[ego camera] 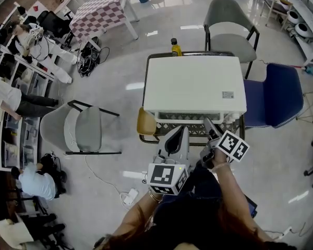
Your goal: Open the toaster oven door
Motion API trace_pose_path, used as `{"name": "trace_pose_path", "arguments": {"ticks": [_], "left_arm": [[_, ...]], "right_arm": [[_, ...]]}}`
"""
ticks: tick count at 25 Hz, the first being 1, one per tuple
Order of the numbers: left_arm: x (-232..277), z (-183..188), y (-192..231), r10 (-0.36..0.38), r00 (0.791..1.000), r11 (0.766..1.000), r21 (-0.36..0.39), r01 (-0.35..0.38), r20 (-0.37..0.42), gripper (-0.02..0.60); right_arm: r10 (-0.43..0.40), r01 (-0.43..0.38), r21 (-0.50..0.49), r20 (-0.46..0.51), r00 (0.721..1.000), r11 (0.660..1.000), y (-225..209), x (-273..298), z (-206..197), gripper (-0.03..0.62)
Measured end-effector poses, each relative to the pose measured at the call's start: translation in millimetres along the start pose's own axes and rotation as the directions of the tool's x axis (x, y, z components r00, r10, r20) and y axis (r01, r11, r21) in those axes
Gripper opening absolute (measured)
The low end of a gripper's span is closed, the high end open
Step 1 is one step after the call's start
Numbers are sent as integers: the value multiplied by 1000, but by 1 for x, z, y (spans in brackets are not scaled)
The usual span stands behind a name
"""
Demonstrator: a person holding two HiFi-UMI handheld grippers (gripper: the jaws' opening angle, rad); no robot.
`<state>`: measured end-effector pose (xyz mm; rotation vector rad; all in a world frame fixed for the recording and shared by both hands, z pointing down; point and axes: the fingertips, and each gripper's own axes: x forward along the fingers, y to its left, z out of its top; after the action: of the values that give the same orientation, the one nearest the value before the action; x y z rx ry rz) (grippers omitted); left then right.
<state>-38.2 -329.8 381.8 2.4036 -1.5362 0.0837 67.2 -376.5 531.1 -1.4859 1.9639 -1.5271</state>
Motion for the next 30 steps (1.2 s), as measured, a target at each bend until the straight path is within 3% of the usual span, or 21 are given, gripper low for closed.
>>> {"name": "trace_pose_path", "arguments": {"ticks": [30], "left_arm": [[-41,-34,7,-2,1000,1000,-13,2,-31,15]], "right_arm": [[-73,73,-36,-6,997,997,-14,-30,-31,217]]}}
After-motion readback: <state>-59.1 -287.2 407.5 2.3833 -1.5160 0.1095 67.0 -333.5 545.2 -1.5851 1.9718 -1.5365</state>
